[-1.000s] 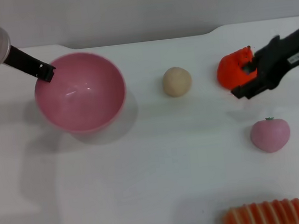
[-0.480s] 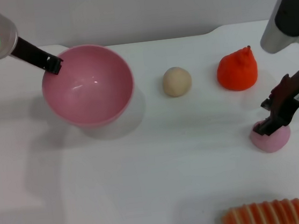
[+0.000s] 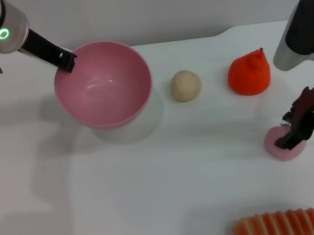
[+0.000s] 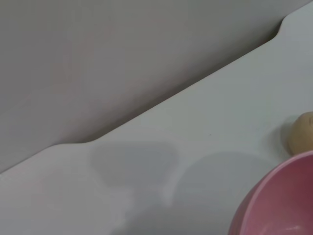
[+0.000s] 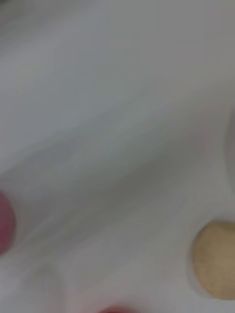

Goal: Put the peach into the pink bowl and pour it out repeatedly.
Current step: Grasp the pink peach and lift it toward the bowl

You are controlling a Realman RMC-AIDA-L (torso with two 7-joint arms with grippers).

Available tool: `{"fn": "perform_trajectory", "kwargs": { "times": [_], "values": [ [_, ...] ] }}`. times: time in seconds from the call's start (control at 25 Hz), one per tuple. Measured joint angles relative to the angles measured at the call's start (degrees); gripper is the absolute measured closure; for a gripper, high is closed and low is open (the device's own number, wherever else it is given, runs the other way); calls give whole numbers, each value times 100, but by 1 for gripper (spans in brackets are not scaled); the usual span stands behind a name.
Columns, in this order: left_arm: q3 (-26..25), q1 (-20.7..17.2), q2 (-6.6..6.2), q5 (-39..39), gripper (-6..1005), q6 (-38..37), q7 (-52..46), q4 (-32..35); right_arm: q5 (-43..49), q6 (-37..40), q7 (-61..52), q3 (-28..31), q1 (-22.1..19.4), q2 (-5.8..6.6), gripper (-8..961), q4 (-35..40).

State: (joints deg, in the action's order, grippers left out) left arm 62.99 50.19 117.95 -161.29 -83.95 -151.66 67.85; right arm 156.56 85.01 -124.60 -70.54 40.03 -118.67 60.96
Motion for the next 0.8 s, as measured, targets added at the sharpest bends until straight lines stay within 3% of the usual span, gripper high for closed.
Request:
{"fn": "perform_trajectory", "kwargs": {
  "times": [0.4, 0.8],
  "values": [
    [-14, 30, 0, 2, 964, -1, -4, 0, 111, -64, 121, -289, -29, 10, 392, -10],
    [-17, 29, 0, 118, 964, 17, -4, -17, 144, -247, 164, -307, -75, 0, 747, 106]
  ]
}}
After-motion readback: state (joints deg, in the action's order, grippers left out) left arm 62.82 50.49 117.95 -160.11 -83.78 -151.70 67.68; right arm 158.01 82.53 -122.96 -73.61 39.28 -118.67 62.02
